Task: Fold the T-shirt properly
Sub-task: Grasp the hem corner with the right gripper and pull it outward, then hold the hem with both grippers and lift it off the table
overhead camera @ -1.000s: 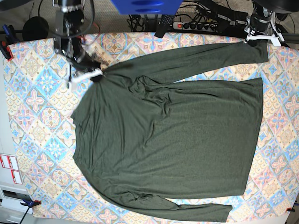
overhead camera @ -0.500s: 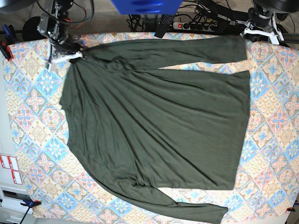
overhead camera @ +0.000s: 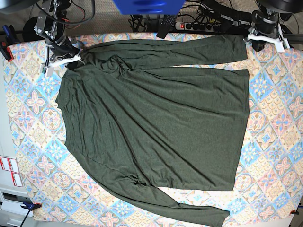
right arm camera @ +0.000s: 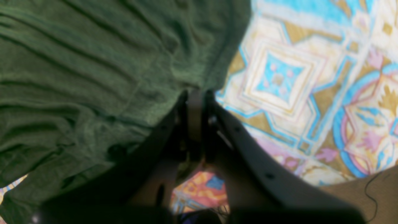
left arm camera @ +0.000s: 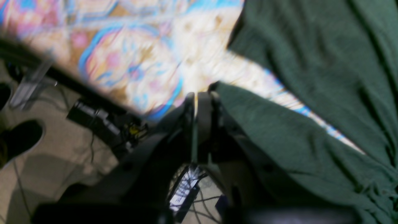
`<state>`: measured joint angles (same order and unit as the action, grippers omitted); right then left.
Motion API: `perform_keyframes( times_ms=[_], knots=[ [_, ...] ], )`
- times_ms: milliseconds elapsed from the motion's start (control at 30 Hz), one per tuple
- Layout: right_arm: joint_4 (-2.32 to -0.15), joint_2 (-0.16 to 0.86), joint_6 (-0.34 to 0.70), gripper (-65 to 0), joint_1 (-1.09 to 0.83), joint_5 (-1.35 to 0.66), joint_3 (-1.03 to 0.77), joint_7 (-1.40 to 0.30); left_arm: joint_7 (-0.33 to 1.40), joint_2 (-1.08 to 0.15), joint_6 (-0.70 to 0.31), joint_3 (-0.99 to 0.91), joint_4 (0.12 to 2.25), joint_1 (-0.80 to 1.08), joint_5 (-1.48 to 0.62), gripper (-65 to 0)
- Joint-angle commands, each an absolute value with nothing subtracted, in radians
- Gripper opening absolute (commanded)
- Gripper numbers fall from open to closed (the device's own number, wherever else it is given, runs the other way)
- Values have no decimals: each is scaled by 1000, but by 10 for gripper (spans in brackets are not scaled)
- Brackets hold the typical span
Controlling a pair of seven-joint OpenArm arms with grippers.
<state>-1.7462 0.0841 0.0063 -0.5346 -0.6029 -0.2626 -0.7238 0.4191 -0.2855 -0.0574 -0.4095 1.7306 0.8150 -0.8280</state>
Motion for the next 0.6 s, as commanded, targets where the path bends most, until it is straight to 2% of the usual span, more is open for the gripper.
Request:
perform_keyframes(
  times_ms=[0, 333, 567],
  knots=[
    [-1764, 93, 12, -649, -538, -607, -266, -716, 410, -297, -61, -420, 1744, 832, -816, -650],
    [-1753, 93, 12, -650, -536, -607, -266, -714, 415, -288, -61, -383, 1692, 834, -774, -645],
    [-1753, 93, 12, -650, -536, -607, -260, -714, 483, -252, -61, -360, 1685, 837, -769, -513]
  ],
)
